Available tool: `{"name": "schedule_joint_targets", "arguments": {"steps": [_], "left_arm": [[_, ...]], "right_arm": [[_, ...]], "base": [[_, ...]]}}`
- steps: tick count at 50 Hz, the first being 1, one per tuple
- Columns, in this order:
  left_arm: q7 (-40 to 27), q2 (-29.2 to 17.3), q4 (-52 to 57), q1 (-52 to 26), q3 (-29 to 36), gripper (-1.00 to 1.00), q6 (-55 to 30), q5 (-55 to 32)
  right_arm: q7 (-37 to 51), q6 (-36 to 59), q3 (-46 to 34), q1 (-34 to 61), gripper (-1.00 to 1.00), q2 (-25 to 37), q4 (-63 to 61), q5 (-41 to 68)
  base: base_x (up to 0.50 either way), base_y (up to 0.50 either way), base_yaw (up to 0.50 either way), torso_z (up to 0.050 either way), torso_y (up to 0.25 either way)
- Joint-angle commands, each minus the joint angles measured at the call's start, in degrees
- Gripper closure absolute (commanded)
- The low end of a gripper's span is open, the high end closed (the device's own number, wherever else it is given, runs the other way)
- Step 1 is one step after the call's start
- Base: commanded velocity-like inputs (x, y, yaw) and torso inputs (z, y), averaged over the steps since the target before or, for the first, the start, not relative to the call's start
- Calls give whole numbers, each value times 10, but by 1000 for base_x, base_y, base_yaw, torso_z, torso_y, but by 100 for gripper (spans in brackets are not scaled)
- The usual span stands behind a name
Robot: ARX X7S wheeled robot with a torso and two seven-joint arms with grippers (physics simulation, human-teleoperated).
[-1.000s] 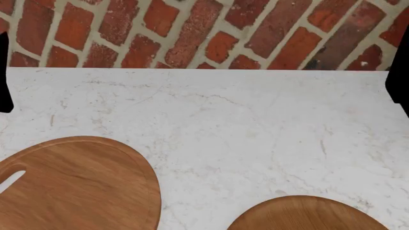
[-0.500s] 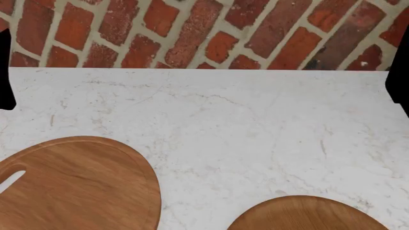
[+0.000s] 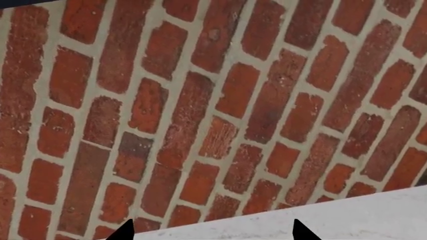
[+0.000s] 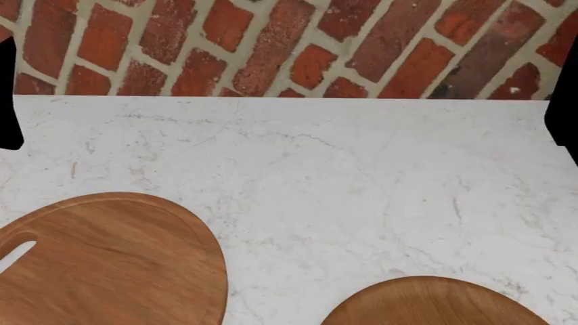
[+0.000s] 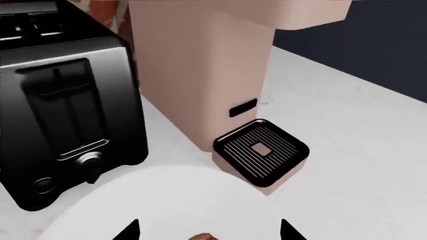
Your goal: Place all breads on the cutting board.
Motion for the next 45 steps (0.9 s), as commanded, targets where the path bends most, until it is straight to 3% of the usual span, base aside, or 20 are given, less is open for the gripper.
{"name": "schedule_joint_targets", "arguments": {"steps": [1,18,45], "left_arm": [[24,10,-20,-14,0,-100,7,30],[28,9,-21,-14,8,-100,16,37],[9,10,-14,-14,15,-100,19,21]], "right_arm": [[-56,-18,-14,-25,-100,-9,41,-85],[4,-29,-83,-15,-100,21,102,-12],[-62,-118,-235,-13,-100,6,147,-85]], "base": [[0,0,0,0,0],[0,0,0,0,0],[0,0,0,0,0]]}}
